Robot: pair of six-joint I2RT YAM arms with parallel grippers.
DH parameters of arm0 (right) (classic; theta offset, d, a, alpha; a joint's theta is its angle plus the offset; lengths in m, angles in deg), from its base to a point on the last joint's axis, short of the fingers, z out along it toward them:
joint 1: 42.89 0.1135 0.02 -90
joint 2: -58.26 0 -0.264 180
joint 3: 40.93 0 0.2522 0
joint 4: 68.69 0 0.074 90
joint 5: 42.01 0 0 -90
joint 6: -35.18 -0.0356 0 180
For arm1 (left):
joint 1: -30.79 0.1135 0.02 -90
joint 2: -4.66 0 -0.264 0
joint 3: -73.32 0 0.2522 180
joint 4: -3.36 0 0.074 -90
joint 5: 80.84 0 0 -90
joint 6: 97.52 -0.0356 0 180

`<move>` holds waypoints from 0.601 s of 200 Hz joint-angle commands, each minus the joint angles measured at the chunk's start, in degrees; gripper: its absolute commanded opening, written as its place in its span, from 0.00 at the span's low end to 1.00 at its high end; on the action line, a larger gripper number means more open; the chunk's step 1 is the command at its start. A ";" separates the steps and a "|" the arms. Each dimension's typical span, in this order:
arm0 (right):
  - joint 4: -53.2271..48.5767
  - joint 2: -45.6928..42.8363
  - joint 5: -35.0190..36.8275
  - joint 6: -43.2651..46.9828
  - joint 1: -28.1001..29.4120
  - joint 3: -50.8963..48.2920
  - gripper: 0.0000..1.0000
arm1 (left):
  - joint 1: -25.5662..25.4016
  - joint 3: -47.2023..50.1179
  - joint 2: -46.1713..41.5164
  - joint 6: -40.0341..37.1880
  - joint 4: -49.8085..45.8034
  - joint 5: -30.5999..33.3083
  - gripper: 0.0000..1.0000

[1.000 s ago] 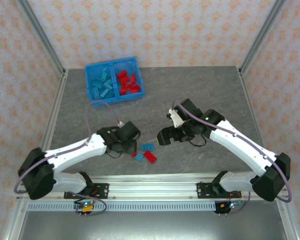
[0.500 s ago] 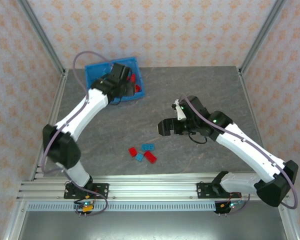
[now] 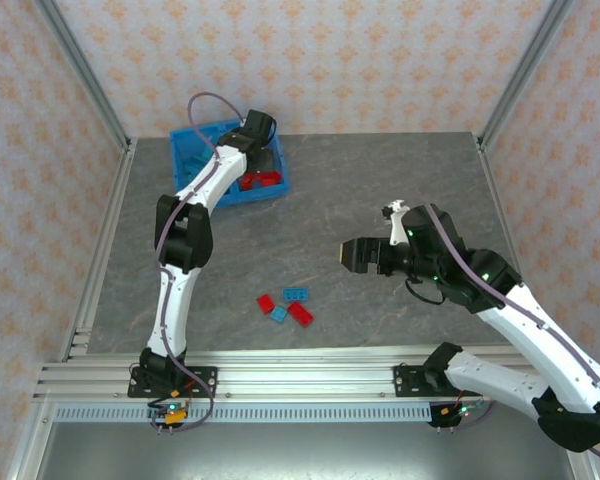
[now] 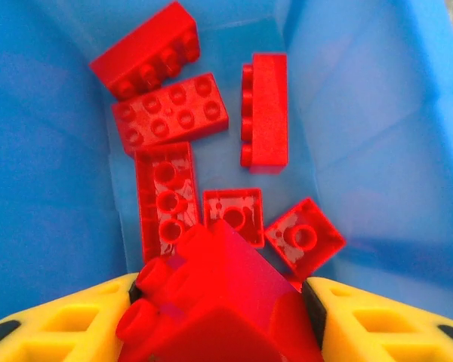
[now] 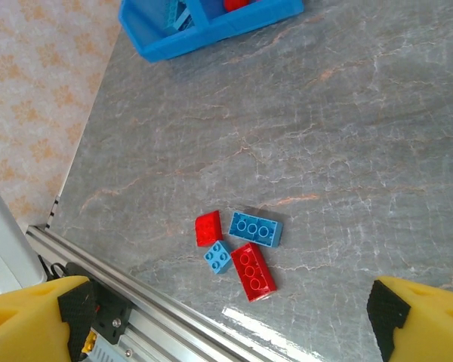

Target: Sort the legos into containers by color

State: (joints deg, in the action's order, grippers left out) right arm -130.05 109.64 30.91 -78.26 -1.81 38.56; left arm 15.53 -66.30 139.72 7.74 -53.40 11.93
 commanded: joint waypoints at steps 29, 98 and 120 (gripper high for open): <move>1.76 0.58 2.32 -0.92 -0.04 -1.49 0.95 | -0.11 7.72 -14.35 4.13 2.25 -6.45 0.64; 6.69 5.52 1.01 0.31 -0.04 -2.34 0.96 | -5.21 42.77 -44.39 10.09 9.50 -15.91 0.76; 7.31 6.98 0.36 0.90 -0.04 -2.20 0.96 | -9.71 53.82 -53.11 12.59 8.35 -12.56 0.79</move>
State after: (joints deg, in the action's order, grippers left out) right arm -125.24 115.71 31.50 -78.58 -1.81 36.88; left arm 9.95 -21.95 93.34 16.62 -45.21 -1.82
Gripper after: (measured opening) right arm 0.962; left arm 0.776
